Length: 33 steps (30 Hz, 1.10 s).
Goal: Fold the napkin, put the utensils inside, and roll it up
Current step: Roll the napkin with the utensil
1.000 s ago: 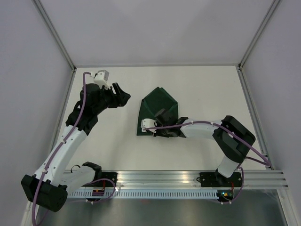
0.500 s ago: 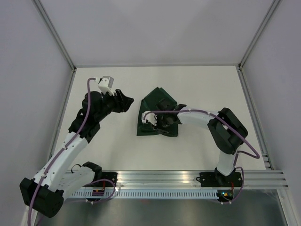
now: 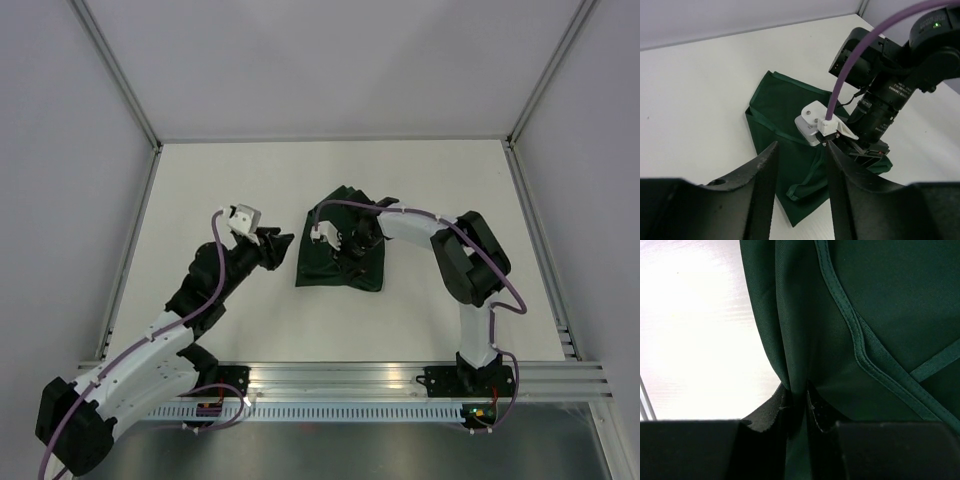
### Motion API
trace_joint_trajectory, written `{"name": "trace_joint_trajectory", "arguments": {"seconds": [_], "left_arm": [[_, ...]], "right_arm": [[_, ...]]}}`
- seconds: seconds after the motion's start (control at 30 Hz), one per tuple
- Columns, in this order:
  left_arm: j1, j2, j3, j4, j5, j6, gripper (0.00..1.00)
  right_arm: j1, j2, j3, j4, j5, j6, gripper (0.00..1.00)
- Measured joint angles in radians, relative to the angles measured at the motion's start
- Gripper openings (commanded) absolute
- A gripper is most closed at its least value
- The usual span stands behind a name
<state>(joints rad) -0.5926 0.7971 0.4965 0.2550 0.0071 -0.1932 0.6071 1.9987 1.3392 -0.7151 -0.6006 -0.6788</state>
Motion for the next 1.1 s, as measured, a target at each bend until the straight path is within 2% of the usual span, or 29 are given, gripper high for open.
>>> {"name": "trace_joint_trajectory", "arguments": {"seconds": [0.23, 0.47, 0.73, 1.1], "left_arm": [[-0.052, 0.061, -0.14, 0.229, 0.045, 0.15, 0.53], [-0.118, 0.224, -0.143, 0.322, 0.093, 0.319, 0.57], [-0.288, 0.435, -0.089, 0.319, 0.053, 0.519, 0.57], [-0.424, 0.666, 0.056, 0.247, 0.011, 0.679, 0.61]], "right_arm": [[-0.029, 0.051, 0.057, -0.081, -0.056, -0.003, 0.07], [-0.055, 0.098, 0.105, -0.151, -0.109, -0.007, 0.07], [-0.089, 0.132, 0.132, -0.236, -0.149, -0.031, 0.07], [-0.122, 0.161, 0.147, -0.316, -0.172, -0.054, 0.07]]}}
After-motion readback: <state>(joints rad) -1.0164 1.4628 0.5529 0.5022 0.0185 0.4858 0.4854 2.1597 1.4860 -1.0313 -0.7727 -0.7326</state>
